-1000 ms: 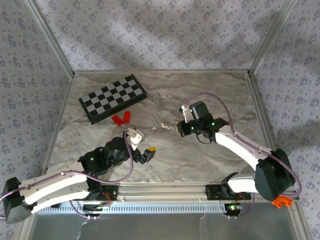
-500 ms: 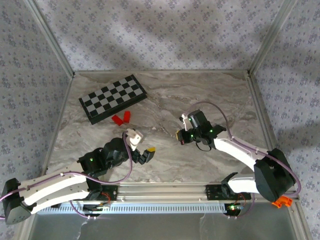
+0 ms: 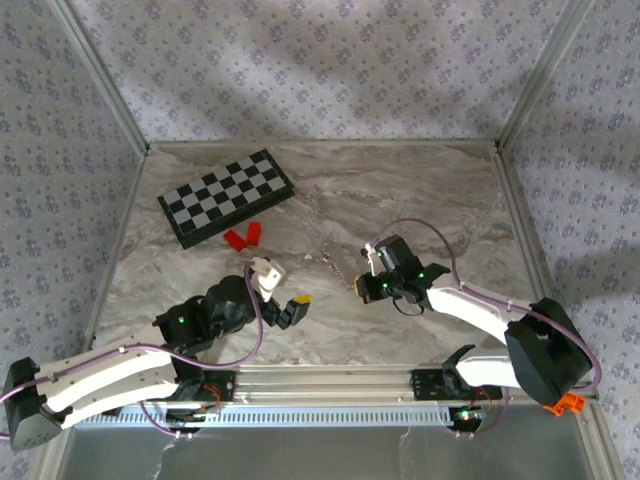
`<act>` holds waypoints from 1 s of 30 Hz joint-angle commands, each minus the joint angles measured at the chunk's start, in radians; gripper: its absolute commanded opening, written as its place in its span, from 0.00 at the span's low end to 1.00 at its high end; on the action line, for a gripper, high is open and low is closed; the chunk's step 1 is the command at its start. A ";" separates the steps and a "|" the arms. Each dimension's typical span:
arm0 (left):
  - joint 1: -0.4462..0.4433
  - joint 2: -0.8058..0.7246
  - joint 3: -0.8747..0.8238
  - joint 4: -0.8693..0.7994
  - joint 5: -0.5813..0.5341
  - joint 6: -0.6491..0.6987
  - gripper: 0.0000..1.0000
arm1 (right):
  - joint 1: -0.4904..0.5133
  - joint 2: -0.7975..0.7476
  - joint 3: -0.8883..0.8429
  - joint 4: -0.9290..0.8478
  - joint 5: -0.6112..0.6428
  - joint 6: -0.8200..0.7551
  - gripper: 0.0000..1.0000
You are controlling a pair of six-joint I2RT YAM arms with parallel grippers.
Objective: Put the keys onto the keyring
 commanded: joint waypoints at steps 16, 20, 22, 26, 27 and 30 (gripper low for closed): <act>0.010 0.002 0.015 0.023 0.016 -0.002 1.00 | 0.028 -0.013 -0.111 0.062 0.023 0.068 0.00; 0.010 0.007 0.019 0.029 0.016 0.001 1.00 | 0.030 -0.013 -0.128 0.072 0.021 0.077 0.00; 0.010 0.012 0.020 0.031 0.016 0.001 1.00 | 0.031 -0.013 -0.136 0.069 0.021 0.079 0.00; 0.011 0.022 0.027 0.031 0.020 0.007 1.00 | 0.031 -0.018 -0.155 0.065 0.017 0.089 0.00; 0.011 0.023 0.028 0.032 0.020 0.007 1.00 | 0.032 -0.019 -0.159 0.064 0.017 0.092 0.00; 0.011 0.029 0.026 0.042 0.022 0.007 1.00 | 0.033 -0.034 -0.173 0.065 0.018 0.104 0.03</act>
